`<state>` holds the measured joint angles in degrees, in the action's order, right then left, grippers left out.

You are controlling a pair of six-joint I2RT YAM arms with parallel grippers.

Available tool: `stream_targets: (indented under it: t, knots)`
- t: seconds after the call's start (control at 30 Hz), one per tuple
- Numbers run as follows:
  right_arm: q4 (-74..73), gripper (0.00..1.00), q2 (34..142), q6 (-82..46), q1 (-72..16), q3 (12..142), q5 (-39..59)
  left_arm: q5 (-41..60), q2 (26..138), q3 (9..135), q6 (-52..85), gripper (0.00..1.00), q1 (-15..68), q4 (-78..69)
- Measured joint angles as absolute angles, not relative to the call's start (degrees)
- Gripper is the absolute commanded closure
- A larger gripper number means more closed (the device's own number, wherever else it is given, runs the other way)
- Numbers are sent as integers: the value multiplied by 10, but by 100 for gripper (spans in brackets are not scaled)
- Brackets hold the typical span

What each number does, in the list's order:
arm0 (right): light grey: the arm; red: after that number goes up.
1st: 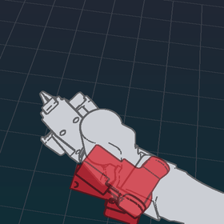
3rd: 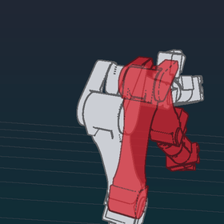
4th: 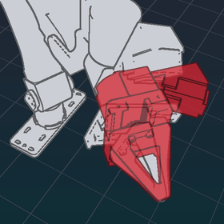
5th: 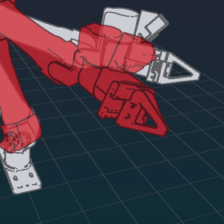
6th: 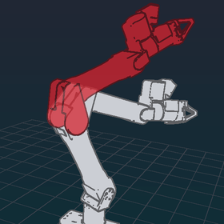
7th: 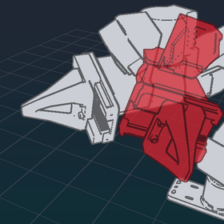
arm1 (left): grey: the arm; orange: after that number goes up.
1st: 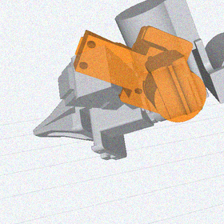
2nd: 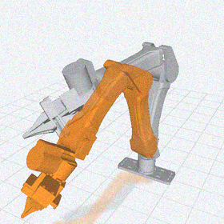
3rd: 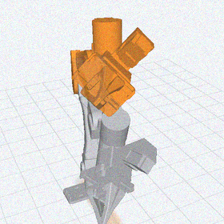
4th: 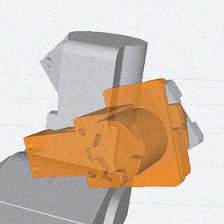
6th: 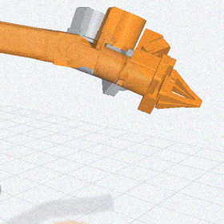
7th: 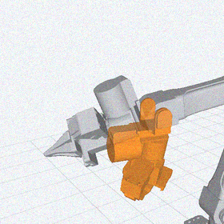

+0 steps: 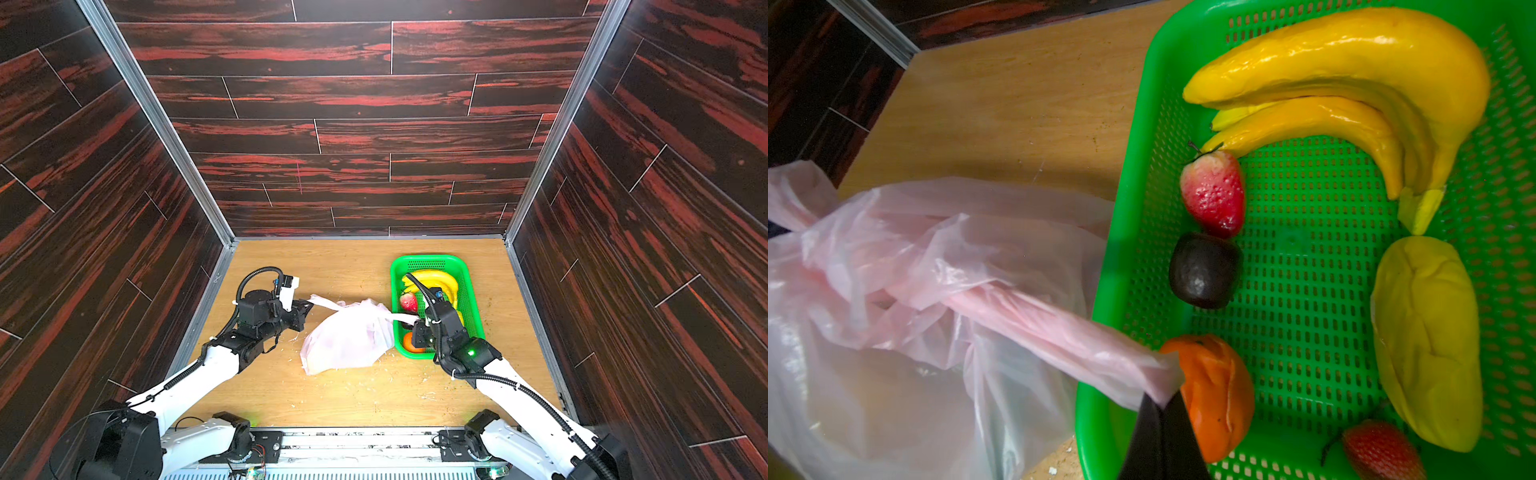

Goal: Place the fake fruits into the plastic bag and tie a complex knot

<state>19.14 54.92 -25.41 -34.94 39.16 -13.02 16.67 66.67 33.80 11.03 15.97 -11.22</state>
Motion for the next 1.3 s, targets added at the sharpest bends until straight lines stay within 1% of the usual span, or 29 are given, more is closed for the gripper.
stream_targets:
  t: [0.1,0.13,0.17,0.2,0.23,0.27,0.33,0.37,0.43,0.5,0.63,0.7,0.77,0.8,1.0,1.17,1.3]
  knots:
    - [183,100,549,-239,-345,389,-108,178,667,338,110,100,152,-117]
    - [180,100,549,-233,-343,389,-100,180,667,338,112,98,149,-120]
    - [179,91,549,-229,-342,389,-95,182,667,338,113,93,148,-121]
    - [178,78,548,-222,-341,389,-87,184,666,338,115,86,146,-122]
    - [179,67,547,-218,-339,389,-84,184,663,338,118,79,144,-123]
    - [180,58,545,-213,-336,390,-81,182,659,338,119,74,142,-123]
    - [185,42,535,-200,-326,392,-76,173,643,338,127,66,139,-121]
    - [189,37,529,-198,-319,396,-71,167,634,338,129,62,138,-120]
    - [197,28,513,-187,-293,408,-58,147,607,338,140,53,137,-117]
    - [199,25,496,-180,-254,422,-43,121,580,338,149,44,135,-114]
    - [197,13,461,-171,-159,433,-24,36,531,338,175,33,124,-93]
    - [196,7,447,-168,-116,432,-23,-11,516,338,187,29,113,-75]
    - [185,2,434,-165,-78,424,-23,-53,506,335,201,27,102,-65]
    - [176,1,426,-163,-59,416,-25,-71,501,330,208,27,95,-63]
    - [115,1,421,-158,27,356,-45,-139,495,290,251,24,48,-57]
    - [62,1,444,-150,63,317,-87,-185,494,264,276,24,4,-57]
    - [7,1,461,-138,65,277,-108,-229,489,252,276,17,-14,-56]
